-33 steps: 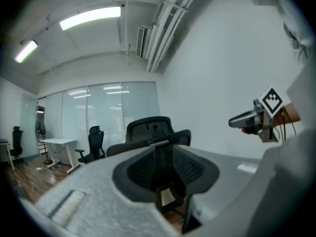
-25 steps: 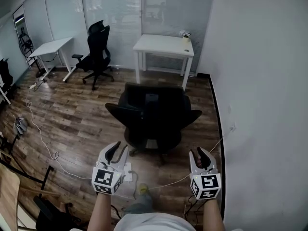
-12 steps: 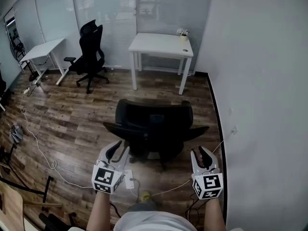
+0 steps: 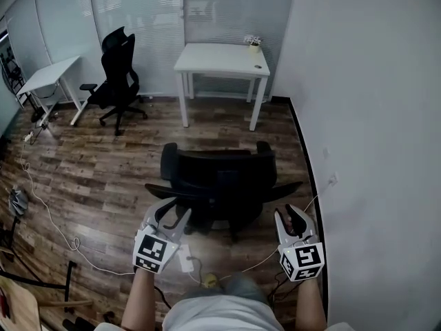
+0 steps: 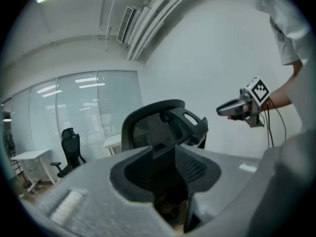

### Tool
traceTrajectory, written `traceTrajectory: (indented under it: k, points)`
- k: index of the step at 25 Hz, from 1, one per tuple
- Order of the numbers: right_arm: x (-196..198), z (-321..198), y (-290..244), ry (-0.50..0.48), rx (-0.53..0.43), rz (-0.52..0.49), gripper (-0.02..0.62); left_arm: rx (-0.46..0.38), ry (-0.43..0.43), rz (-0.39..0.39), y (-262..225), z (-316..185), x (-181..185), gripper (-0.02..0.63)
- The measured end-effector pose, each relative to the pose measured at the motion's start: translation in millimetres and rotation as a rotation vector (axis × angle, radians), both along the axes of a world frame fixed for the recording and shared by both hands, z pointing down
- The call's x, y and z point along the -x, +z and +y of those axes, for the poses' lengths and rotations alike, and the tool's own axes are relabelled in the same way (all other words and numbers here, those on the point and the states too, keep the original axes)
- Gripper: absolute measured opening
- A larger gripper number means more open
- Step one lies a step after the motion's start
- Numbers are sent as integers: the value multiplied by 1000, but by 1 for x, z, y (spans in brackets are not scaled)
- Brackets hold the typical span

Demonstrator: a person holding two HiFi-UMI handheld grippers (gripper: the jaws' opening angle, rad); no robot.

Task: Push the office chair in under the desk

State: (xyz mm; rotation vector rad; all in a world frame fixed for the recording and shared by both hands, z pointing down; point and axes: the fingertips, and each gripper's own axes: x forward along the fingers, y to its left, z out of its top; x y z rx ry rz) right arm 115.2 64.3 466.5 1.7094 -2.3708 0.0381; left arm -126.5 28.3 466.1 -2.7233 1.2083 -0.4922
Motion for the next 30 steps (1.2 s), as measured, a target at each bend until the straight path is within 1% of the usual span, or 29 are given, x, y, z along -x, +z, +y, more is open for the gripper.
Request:
traceTrajectory:
  k: [2, 5, 7, 10, 12, 15, 17, 18, 22, 24, 27, 30]
  points:
    - [0, -1, 1, -28, 3, 49, 104, -15, 25, -46, 2, -3, -3, 147]
    - [-2, -6, -6, -56, -4, 72, 118, -38, 62, -129, 3, -6, -8, 149]
    - [-2, -12, -13, -72, -7, 93, 118, -43, 83, -159, 5, -8, -11, 149]
    - [2, -23, -16, -117, 3, 153, 127, -47, 102, -188, 3, -14, -14, 156]
    - [5, -29, -14, -145, 11, 209, 127, -53, 108, -215, 2, -20, -16, 160]
    - [10, -38, -7, -191, 23, 292, 129, -54, 122, -278, 6, -27, -18, 163]
    - [15, -40, -2, -243, 38, 344, 150, -49, 144, -321, 10, -29, -19, 165]
    - [18, -41, 1, -264, 47, 379, 172, -48, 155, -340, 12, -29, -20, 171]
    - [23, -50, 12, -302, 58, 537, 175, -39, 176, -412, 23, -34, -21, 181]
    - [25, -54, 16, -328, 74, 585, 175, -39, 187, -470, 27, -37, -23, 181]
    - [25, -55, 23, -384, 103, 702, 175, -47, 214, -563, 32, -40, -29, 197]
    - [24, -60, 29, -421, 116, 772, 175, -47, 242, -615, 38, -42, -34, 202]
